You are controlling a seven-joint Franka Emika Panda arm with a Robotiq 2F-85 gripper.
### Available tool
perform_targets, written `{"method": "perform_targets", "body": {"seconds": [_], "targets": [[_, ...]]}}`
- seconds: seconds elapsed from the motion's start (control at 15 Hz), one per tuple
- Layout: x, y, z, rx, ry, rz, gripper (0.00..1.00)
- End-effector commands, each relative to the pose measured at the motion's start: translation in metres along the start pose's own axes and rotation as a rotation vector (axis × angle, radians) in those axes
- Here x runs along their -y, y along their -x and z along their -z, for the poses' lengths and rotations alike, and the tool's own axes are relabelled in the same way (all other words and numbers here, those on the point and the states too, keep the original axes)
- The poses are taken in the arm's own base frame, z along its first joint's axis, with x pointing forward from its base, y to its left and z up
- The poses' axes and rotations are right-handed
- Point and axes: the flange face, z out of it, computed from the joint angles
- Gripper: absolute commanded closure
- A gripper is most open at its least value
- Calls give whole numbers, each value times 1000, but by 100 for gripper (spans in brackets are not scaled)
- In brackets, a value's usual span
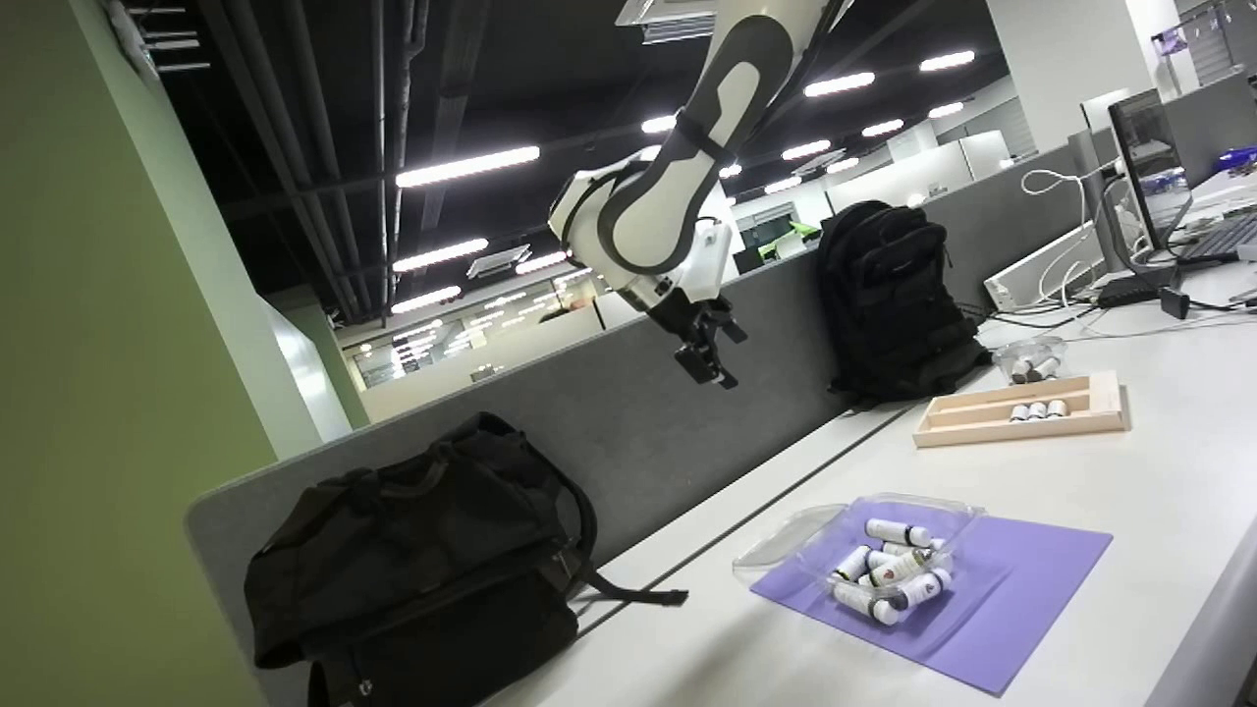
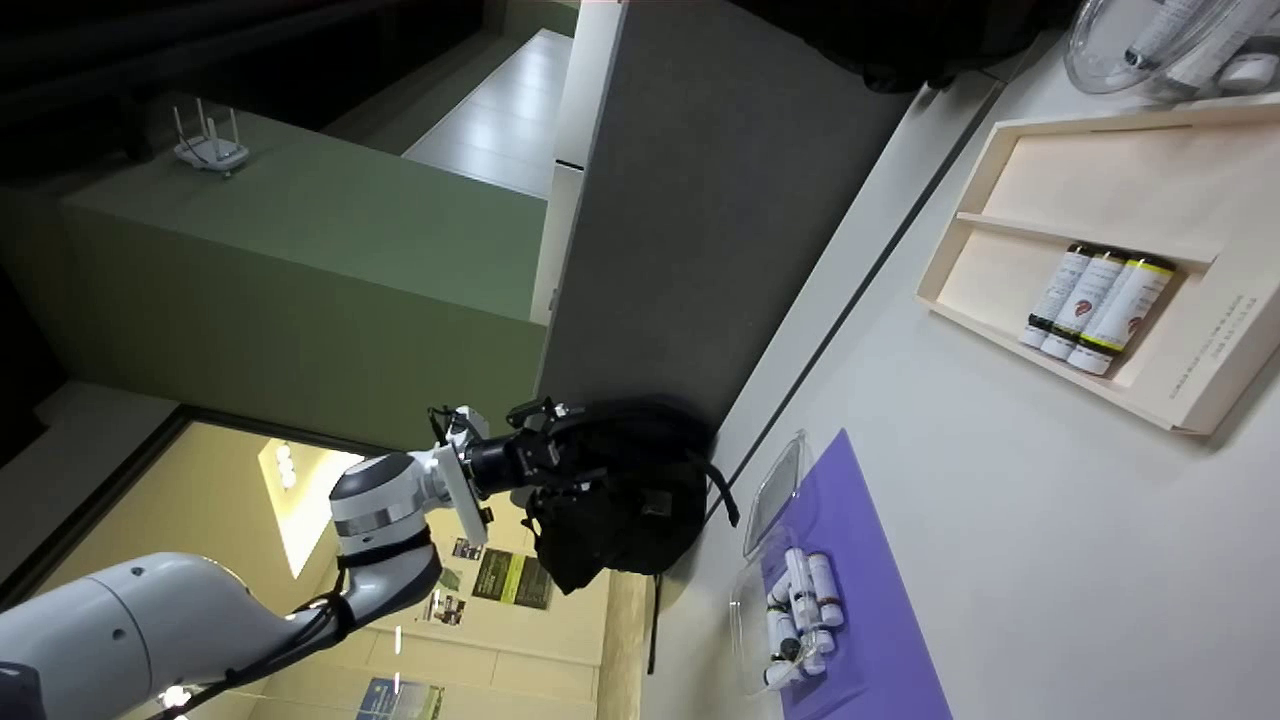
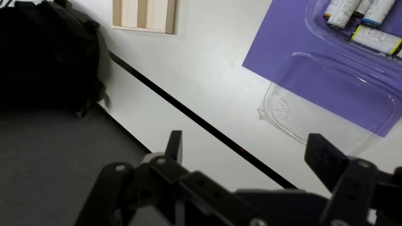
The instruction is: Close the lid of the bowl
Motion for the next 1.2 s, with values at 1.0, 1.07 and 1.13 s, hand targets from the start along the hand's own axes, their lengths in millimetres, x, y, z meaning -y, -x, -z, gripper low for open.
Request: {"method": "perform_targets", "body": {"seconds": [1.0,1.07,1.13], "targets": [[16,7,14,-81,-528,449,0],[16,7,14,-79,-529,454,0],[16,7,14,-79,-529,457,0]]}}
